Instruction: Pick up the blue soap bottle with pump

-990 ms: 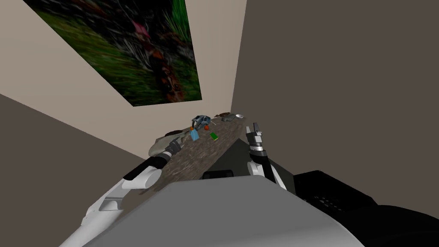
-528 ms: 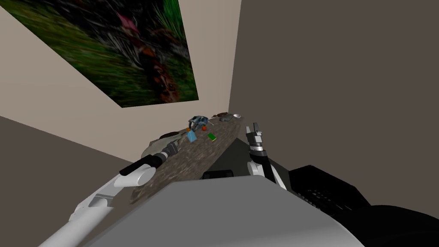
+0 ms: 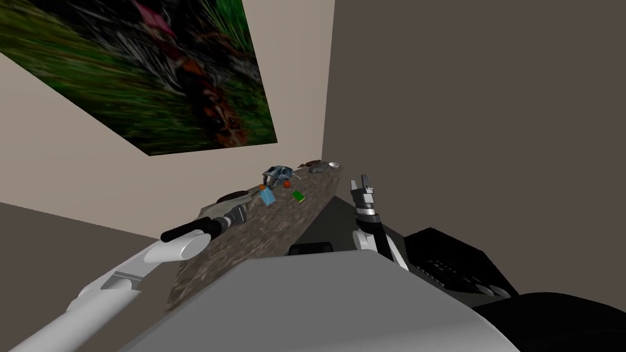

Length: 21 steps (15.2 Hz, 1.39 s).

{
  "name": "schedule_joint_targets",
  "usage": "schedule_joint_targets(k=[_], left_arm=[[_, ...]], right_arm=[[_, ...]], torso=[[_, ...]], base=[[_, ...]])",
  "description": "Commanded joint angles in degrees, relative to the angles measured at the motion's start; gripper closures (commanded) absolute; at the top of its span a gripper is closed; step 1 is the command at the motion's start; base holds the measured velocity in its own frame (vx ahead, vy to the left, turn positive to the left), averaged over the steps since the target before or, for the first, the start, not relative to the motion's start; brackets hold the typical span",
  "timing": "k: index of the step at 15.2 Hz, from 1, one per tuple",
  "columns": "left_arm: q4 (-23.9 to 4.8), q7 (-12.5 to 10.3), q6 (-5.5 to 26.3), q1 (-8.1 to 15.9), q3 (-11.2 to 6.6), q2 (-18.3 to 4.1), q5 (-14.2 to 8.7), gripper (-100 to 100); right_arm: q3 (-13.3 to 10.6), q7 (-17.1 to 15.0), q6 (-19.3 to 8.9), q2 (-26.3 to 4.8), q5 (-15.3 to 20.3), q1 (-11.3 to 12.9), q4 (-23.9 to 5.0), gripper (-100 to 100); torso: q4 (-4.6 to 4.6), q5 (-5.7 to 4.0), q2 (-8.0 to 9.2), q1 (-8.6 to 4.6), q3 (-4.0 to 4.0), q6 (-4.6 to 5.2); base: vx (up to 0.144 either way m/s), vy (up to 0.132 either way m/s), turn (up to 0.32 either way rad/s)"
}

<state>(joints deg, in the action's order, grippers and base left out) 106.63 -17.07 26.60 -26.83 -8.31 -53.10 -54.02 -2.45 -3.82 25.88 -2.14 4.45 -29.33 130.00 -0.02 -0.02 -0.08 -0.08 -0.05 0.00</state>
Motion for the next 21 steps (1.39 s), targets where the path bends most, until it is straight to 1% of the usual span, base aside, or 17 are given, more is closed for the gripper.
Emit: schedule_joint_targets(k=[1, 3, 4, 5, 6, 7, 9, 10, 12, 13, 14, 15, 16, 17, 18, 19, 21], left_arm=[[-2.73, -0.99, 2.86, 0.31, -0.13, -2.86, -2.86, -100], [-2.73, -0.99, 3.52, 0.31, -0.13, -3.79, -4.91, -100], [-4.56, -2.20, 5.96, 0.52, -0.61, -6.01, -6.38, -100], [-4.56, -2.20, 6.77, 0.52, -0.61, -6.80, -7.41, -100], [-4.56, -2.20, 6.77, 0.52, -0.61, -6.80, -8.33, -100], [-6.38, -3.40, 8.96, 0.72, -1.07, -9.15, -10.04, -100], [-6.38, -3.40, 9.99, 0.72, -1.07, -9.77, -11.73, -100], [-8.17, -4.58, 12.21, 0.90, -1.51, -12.07, -13.31, -100], [-8.17, -4.58, 13.17, 0.90, -1.51, -12.67, -15.09, -100], [-9.93, -5.74, 15.33, 1.08, -1.93, -14.98, -16.72, -100], [-9.93, -5.74, 16.29, 1.08, -1.93, -15.50, -18.20, -100], [-9.93, -5.74, 16.29, 1.08, -1.93, -15.50, -18.38, -100], [-11.65, -6.87, 18.30, 1.25, -2.33, -17.84, -20.52, -100], [-11.65, -6.87, 19.34, 1.25, -2.33, -18.23, -21.61, -100], [-11.65, -6.87, 19.34, 1.25, -2.33, -18.23, -21.61, -100], [-13.33, -7.96, 21.37, 1.40, -2.71, -20.54, -23.67, -100], [-13.33, -7.96, 22.30, 1.40, -2.71, -20.85, -24.75, -100]], right_arm=[[0.00, 0.00, 0.00, 0.00, 0.00, 0.00, 0.00, 0], [0.00, 0.00, 0.00, 0.00, 0.00, 0.00, 0.00, 0], [0.00, 0.00, 0.00, 0.00, 0.00, 0.00, 0.00, 0], [0.00, 0.00, 0.00, 0.00, 0.00, 0.00, 0.00, 0], [0.00, 0.00, 0.00, 0.00, 0.00, 0.00, 0.00, 0], [0.00, 0.00, 0.00, 0.00, 0.00, 0.00, 0.00, 0], [0.00, 0.00, 0.00, 0.00, 0.00, 0.00, 0.00, 0], [0.00, 0.00, 0.00, 0.00, 0.00, 0.00, 0.00, 0], [0.00, 0.00, 0.00, 0.00, 0.00, 0.00, 0.00, 0], [0.00, 0.00, 0.00, 0.00, 0.00, 0.00, 0.00, 0], [0.00, 0.00, 0.00, 0.00, 0.00, 0.00, 0.00, 0], [0.00, 0.00, 0.00, 0.00, 0.00, 0.00, 0.00, 0], [0.00, 0.00, 0.00, 0.00, 0.00, 0.00, 0.00, 0], [0.00, 0.00, 0.00, 0.00, 0.00, 0.00, 0.00, 0], [0.00, 0.00, 0.00, 0.00, 0.00, 0.00, 0.00, 0], [0.00, 0.00, 0.00, 0.00, 0.00, 0.00, 0.00, 0], [0.00, 0.00, 0.00, 0.00, 0.00, 0.00, 0.00, 0]], torso=[[0.00, 0.00, 0.00, 0.00, 0.00, 0.00], [0.00, 0.00, -0.01, 0.00, -0.01, 0.03], [0.00, 0.00, 0.00, 0.01, 0.00, 0.00], [0.00, -0.01, 0.00, 0.00, 0.00, 0.03], [0.00, -0.01, 0.00, -0.01, 0.00, 0.02], [0.00, 0.00, 0.01, 0.00, 0.01, 0.00], [0.00, -0.01, -0.02, -0.01, -0.01, 0.03], [0.00, 0.00, -0.01, 0.00, 0.00, -0.01], [0.00, -0.01, -0.01, -0.02, -0.01, 0.02], [0.00, 0.00, 0.01, 0.00, 0.01, 0.00], [0.00, -0.01, 0.00, 0.00, 0.00, 0.03], [0.00, 0.00, -0.01, 0.00, 0.00, 0.02], [0.00, 0.00, 0.00, 0.01, 0.00, 0.00], [0.00, -0.01, -0.01, 0.00, -0.01, 0.03], [0.00, -0.01, -0.02, -0.01, -0.01, 0.03], [0.00, 0.00, 0.00, -0.01, 0.00, 0.00], [0.00, -0.01, -0.01, -0.01, -0.01, 0.02]], base=[[0.019, -0.020, -0.134], [0.014, -0.015, -0.095], [0.015, -0.019, -0.117], [0.015, -0.020, -0.134], [0.012, -0.012, -0.059], [0.019, -0.019, -0.165], [0.019, -0.015, -0.087], [0.020, -0.018, -0.102], [0.015, -0.014, -0.086], [0.016, -0.014, -0.126], [0.020, -0.012, -0.135], [0.016, -0.008, -0.055], [0.020, -0.015, -0.110], [0.020, -0.015, -0.135], [0.012, -0.010, -0.063], [0.017, -0.013, -0.113], [0.016, -0.009, -0.086]])
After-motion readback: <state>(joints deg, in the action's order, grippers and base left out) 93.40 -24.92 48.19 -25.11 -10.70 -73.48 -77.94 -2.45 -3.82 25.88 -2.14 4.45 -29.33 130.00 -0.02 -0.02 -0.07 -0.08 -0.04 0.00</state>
